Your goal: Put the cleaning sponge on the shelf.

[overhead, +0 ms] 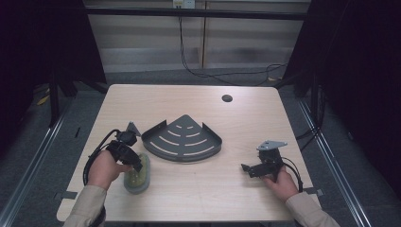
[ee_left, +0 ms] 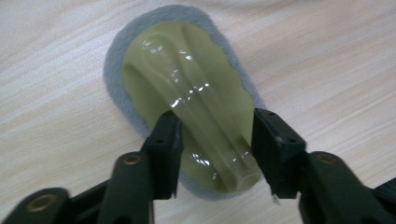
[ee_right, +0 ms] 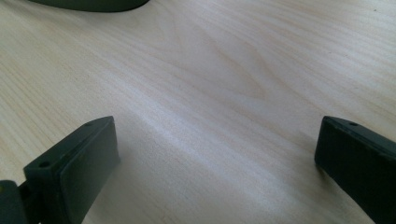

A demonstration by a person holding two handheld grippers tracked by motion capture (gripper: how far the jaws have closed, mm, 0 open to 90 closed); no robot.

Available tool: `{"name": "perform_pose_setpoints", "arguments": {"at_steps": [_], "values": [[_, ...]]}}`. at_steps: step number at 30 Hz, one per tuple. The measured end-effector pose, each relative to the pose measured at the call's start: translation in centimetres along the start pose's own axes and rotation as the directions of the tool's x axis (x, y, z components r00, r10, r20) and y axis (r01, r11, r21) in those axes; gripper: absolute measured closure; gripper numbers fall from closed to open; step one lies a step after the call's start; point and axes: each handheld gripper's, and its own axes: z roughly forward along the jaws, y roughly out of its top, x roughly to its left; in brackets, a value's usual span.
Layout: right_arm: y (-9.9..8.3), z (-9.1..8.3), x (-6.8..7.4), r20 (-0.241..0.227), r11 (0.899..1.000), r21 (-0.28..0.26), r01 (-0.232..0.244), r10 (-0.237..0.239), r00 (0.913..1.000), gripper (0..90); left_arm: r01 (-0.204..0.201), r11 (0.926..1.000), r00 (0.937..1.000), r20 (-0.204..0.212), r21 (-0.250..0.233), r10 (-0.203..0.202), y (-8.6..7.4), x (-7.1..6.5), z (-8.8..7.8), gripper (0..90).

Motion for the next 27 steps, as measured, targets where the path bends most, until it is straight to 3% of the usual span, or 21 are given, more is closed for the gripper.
{"name": "perform_pose_setpoints", "arguments": {"at_steps": [2,5,14,27], "values": [[0.0,0.0,0.0,0.0,1.0,0.0,0.0,0.0,1.0,0.0,-0.014,0.9999,0.9999,-0.003,0.004,0.014,0.0,0.0,-0.1,65.4],[0.0,0.0,0.0,0.0,1.0,0.0,0.0,0.0,1.0,0.0,-0.037,0.9992,0.9992,-0.013,0.018,0.037,-0.1,0.1,-0.2,71.2],[0.0,0.0,0.0,0.0,1.0,0.0,0.0,0.0,1.0,0.0,-0.055,0.9985,0.997,-0.054,0.007,0.055,-0.4,0.4,-1.6,72.1],[0.0,0.0,0.0,0.0,1.0,0.0,0.0,0.0,1.0,0.0,-0.061,0.998,0.9978,-0.028,-0.015,0.06,-0.4,0.6,-3.7,72.1]]}}
